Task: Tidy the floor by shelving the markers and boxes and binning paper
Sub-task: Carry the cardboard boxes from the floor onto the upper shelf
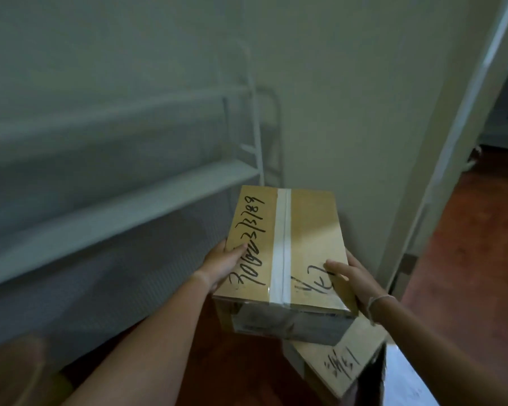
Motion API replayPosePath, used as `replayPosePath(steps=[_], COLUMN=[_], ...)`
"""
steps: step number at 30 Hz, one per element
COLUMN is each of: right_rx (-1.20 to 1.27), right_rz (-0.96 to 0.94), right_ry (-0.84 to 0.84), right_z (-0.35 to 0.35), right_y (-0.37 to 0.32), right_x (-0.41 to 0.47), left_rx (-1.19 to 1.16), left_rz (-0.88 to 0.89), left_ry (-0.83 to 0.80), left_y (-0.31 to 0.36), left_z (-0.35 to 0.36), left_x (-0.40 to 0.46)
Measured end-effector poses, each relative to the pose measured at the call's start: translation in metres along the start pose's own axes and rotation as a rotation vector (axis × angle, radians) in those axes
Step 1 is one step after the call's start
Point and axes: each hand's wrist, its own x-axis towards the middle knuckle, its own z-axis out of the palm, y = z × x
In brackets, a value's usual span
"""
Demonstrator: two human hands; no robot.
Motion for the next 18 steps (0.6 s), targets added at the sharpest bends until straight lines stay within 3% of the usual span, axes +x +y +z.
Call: replayPosePath(steps=[12,18], right_rx=[0.115,0.279], right_rz=[-0.338,-0.334], right_ry=[-0.293,-0.395], right_z=[0.153,0.241], right_y=[-0.199,-0.253], right_x=[-0.095,-0.116], left_rx=[0.032,-0.085], left_rz=[0.423,0.539], left_ry=[0.289,0.395], left_y=[0.136,0.161], left_z=[-0.173,-0.265], left_x=[-0.188,-0.241])
